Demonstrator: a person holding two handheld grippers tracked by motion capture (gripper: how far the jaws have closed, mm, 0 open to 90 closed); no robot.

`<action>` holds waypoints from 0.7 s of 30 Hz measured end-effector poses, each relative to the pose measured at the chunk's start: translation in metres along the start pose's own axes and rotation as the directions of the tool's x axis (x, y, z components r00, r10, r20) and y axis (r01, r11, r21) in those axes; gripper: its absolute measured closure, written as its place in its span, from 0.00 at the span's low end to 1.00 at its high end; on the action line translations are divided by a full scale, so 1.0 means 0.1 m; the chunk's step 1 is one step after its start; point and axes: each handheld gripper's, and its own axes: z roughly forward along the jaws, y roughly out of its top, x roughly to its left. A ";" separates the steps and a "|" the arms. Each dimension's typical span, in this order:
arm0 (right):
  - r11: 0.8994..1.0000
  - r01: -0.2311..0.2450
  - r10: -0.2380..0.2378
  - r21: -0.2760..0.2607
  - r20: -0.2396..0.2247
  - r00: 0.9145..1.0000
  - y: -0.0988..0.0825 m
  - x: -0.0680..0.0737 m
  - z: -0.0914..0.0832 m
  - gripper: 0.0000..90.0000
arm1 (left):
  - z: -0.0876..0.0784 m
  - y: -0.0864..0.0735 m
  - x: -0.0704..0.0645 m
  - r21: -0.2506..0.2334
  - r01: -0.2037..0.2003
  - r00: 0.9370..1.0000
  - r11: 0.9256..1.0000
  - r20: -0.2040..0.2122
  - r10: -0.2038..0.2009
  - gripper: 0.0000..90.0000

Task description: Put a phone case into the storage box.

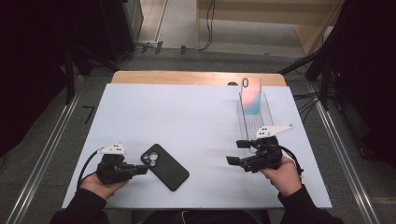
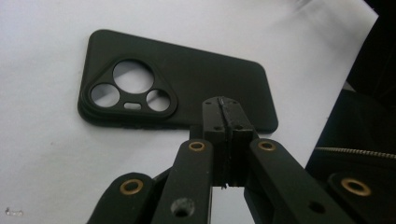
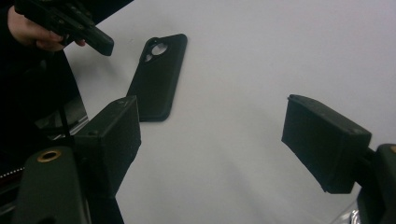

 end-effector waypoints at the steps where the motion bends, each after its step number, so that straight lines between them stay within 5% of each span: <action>1: 1.000 0.004 -0.004 0.001 0.002 1.000 0.00 0.00 0.00 0.20 | 0.02 -0.01 0.00 0.004 0.003 1.000 1.000 -0.007 -0.003 1.00; 13: 1.000 -0.003 0.003 -0.001 0.010 1.000 -0.01 -0.03 0.01 0.20 | 0.27 0.03 0.07 0.094 0.021 1.000 0.995 -0.001 -0.021 1.00; 21: 1.000 -0.009 0.009 -0.007 0.017 1.000 -0.03 -0.04 0.00 0.20 | 0.42 0.07 0.05 0.141 -0.004 1.000 0.990 -0.001 0.004 1.00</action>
